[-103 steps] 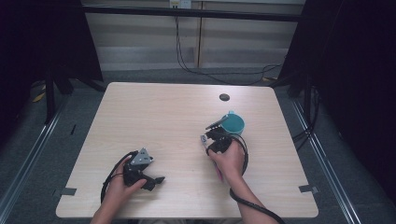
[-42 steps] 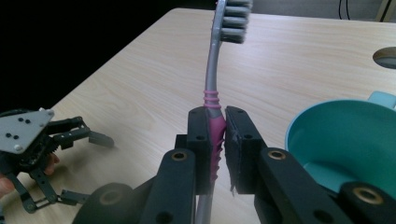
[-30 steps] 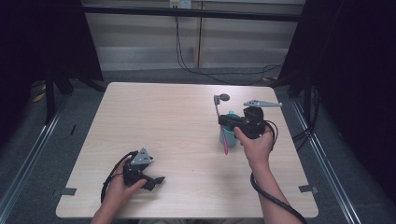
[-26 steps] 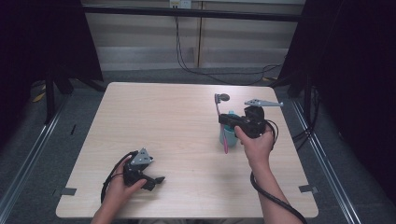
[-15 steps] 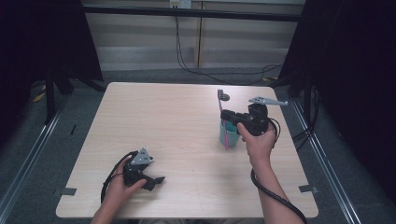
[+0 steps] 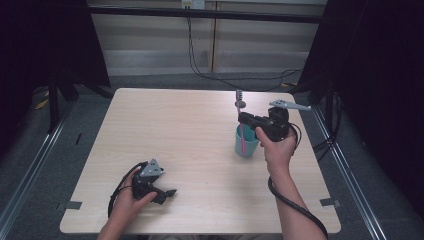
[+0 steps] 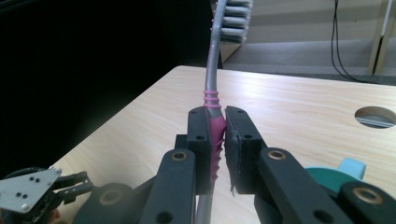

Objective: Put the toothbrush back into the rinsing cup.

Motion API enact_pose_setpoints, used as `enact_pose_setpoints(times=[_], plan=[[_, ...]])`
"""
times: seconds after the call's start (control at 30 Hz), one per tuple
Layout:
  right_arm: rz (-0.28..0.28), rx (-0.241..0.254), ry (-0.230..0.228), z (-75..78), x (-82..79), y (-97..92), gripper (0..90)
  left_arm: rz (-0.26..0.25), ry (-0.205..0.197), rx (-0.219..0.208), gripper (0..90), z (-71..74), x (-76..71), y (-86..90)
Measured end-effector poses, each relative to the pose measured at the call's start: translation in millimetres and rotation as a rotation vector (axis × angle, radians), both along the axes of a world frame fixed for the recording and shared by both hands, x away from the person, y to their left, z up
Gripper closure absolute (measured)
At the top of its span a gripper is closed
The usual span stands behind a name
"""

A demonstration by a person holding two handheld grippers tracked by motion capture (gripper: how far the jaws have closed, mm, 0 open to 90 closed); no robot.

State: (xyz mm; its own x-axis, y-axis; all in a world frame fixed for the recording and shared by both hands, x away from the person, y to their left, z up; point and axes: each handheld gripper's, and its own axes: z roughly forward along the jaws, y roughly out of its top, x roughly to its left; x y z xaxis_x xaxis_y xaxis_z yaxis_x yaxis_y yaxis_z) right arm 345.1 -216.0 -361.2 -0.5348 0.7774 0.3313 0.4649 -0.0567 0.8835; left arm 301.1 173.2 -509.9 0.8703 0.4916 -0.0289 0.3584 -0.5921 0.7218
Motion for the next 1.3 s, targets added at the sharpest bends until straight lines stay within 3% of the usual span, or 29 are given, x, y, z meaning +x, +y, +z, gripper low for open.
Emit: enact_pose_setpoints(times=[1.3], plan=[[-0.069, -0.055, -0.033, -0.5, 25.6, -11.4, 81.5, -0.004, 0.000, 0.002, 8.9, 0.1, 0.2, 0.1]])
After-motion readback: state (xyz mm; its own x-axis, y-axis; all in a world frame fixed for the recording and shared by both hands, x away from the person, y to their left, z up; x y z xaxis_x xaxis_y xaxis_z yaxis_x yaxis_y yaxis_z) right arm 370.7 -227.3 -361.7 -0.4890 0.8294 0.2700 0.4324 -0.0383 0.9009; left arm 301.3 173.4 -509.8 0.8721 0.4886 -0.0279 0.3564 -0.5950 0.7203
